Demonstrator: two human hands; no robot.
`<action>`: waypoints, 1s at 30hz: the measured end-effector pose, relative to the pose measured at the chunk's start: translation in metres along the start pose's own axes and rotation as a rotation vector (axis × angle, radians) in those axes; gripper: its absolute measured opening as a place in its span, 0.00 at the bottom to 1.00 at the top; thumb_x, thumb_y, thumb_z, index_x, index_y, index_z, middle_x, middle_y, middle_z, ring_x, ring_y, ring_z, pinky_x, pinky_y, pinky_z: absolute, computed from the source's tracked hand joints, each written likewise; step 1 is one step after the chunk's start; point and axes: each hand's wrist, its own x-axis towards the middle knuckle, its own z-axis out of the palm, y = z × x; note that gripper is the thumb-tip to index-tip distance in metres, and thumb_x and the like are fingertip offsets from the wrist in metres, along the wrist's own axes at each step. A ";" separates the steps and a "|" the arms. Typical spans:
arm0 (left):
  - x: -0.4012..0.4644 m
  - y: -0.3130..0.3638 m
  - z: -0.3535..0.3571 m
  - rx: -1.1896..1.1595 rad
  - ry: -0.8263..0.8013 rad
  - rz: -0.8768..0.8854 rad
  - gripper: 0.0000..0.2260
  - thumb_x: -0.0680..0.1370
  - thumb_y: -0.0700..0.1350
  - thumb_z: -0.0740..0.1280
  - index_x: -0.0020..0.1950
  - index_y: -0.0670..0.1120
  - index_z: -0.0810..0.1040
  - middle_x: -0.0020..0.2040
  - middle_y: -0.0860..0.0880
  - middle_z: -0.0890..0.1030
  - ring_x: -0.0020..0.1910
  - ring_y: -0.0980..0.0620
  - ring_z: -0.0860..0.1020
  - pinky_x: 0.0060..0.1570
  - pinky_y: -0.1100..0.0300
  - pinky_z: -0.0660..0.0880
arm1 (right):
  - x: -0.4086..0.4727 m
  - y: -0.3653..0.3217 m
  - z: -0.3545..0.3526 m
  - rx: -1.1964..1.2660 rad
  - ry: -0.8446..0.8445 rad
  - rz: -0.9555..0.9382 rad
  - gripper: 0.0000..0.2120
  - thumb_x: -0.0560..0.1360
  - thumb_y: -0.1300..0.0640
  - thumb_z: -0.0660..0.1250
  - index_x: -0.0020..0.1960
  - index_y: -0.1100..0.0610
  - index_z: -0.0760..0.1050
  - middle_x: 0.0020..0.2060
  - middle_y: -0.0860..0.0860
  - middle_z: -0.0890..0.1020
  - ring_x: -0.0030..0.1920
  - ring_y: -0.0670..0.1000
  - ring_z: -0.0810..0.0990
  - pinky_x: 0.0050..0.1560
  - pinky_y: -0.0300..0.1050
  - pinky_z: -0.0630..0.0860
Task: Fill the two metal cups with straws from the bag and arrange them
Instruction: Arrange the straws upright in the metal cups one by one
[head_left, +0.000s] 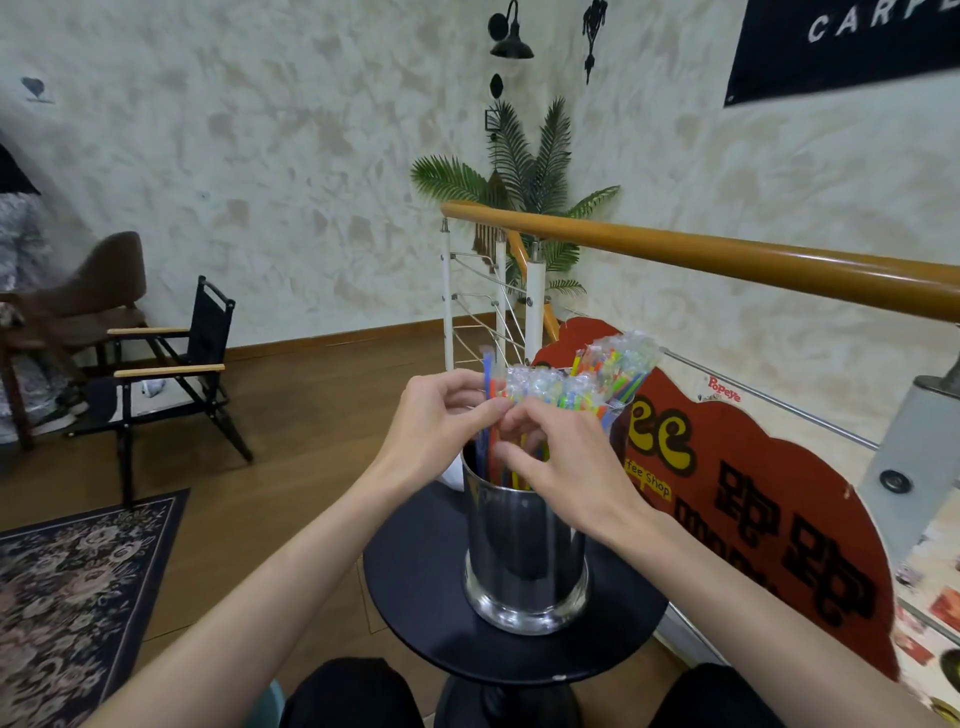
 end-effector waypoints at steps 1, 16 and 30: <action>-0.001 0.001 -0.001 -0.011 -0.012 -0.007 0.08 0.78 0.40 0.73 0.56 0.42 0.84 0.43 0.47 0.87 0.43 0.54 0.86 0.41 0.67 0.77 | 0.000 0.000 0.000 -0.025 -0.003 -0.007 0.04 0.77 0.55 0.73 0.49 0.51 0.79 0.41 0.38 0.80 0.41 0.41 0.80 0.43 0.34 0.74; -0.009 -0.001 -0.014 0.011 -0.047 0.025 0.12 0.83 0.40 0.64 0.66 0.45 0.79 0.56 0.50 0.86 0.55 0.56 0.84 0.53 0.63 0.78 | 0.003 -0.003 -0.005 -0.009 0.084 -0.142 0.05 0.79 0.61 0.68 0.50 0.52 0.79 0.44 0.44 0.81 0.42 0.42 0.78 0.45 0.40 0.77; -0.016 -0.009 -0.017 0.178 0.059 -0.050 0.04 0.81 0.43 0.68 0.49 0.46 0.83 0.44 0.49 0.84 0.43 0.54 0.81 0.41 0.69 0.76 | 0.048 -0.019 -0.057 0.102 0.420 -0.201 0.11 0.77 0.65 0.72 0.58 0.57 0.83 0.47 0.46 0.84 0.44 0.44 0.82 0.44 0.37 0.79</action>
